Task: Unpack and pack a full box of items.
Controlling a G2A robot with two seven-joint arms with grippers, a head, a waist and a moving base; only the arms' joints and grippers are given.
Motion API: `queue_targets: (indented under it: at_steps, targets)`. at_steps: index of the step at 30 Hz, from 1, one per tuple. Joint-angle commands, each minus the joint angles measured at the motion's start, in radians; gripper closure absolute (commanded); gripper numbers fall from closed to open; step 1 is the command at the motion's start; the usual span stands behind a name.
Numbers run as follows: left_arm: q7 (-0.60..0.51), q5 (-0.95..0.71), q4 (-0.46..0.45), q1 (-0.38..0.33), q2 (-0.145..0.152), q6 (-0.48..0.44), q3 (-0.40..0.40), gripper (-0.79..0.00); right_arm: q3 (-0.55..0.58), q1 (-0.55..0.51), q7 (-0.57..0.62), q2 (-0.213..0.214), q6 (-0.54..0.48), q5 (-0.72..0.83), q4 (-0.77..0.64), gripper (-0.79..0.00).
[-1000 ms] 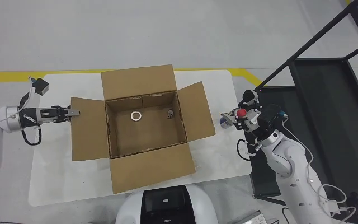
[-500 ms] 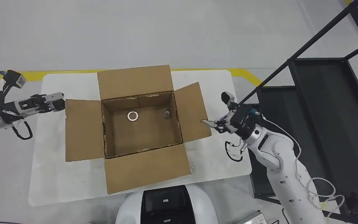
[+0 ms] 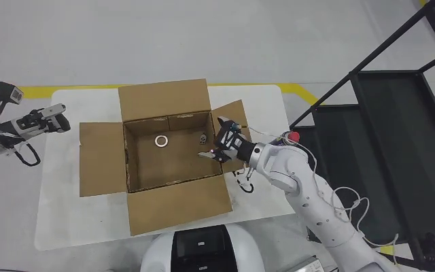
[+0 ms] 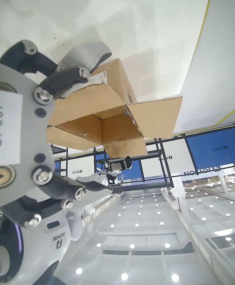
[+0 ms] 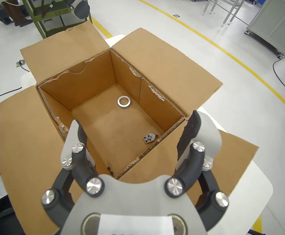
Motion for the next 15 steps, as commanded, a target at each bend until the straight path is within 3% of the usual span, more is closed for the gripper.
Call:
queue_targets:
  at_steps: [1,4,15]
  targets:
    - [0.000,0.000,0.000,0.000,0.000,0.000,0.000,-0.785,-0.036,0.027,0.044,-0.009,0.060,0.011,0.008,-0.785]
    - [0.000,0.000,0.000,0.000,0.000,0.000,0.000,-0.785,-0.076,0.076,0.106,-0.023,0.103,0.061,0.037,-0.785]
    - [0.000,0.000,0.000,0.000,0.000,0.000,0.000,-0.785,-0.076,0.076,0.106,-0.023,0.103,0.061,0.037,-0.785]
